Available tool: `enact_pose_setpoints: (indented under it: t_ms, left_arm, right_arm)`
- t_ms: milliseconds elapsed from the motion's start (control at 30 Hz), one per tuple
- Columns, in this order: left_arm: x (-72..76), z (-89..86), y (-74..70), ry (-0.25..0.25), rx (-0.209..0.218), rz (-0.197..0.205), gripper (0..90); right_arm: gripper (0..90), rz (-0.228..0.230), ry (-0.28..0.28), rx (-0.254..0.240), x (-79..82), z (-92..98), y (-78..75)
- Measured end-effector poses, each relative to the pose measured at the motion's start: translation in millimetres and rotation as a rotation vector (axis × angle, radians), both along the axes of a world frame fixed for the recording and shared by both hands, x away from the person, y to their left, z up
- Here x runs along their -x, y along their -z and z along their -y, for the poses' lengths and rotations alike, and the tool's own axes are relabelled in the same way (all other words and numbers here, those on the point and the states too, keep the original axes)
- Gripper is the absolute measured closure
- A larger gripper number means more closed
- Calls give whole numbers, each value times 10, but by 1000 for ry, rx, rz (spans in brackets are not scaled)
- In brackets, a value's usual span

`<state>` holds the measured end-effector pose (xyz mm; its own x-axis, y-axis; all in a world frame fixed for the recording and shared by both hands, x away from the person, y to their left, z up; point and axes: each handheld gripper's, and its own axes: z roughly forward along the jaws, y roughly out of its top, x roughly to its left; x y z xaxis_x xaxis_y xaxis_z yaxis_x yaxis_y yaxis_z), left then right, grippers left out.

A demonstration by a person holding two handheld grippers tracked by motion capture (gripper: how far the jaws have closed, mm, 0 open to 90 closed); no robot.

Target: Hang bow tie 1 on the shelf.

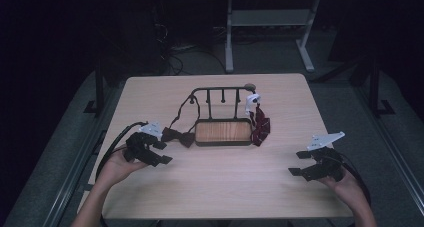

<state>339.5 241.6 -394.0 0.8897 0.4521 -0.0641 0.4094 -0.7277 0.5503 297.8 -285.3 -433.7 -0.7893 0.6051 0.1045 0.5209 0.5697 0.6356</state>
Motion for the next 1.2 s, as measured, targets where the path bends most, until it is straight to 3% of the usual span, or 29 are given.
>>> enact_pose_setpoints:
  t_ms: [233,300,467,600,667,933,967,1200]
  left_arm:
    - [31,-32,97,7,-6,-10,386]
    - [63,-31,138,-13,16,-18,384]
    - [88,-64,184,-3,2,-21,371]
    - [115,-69,207,-20,25,-14,365]
    - [118,-78,212,-6,11,-10,360]
    - [168,-105,247,-33,26,-4,324]
    - [165,-116,239,-20,12,-2,324]
    - [200,-83,259,-28,23,11,305]
  right_arm:
    - [282,2,-7,-3,-9,-17,20]
    - [282,-1,-6,-5,-9,-22,21]
    - [281,-6,-7,-3,-15,-33,21]
    - [281,-7,-7,-2,-13,-34,22]
    - [281,-7,-5,-5,-11,-30,21]
    - [281,-9,-6,-1,-7,-31,17]
    - [281,-9,-6,-1,-7,-31,17]
    - [280,1,-10,-3,-2,-24,20]
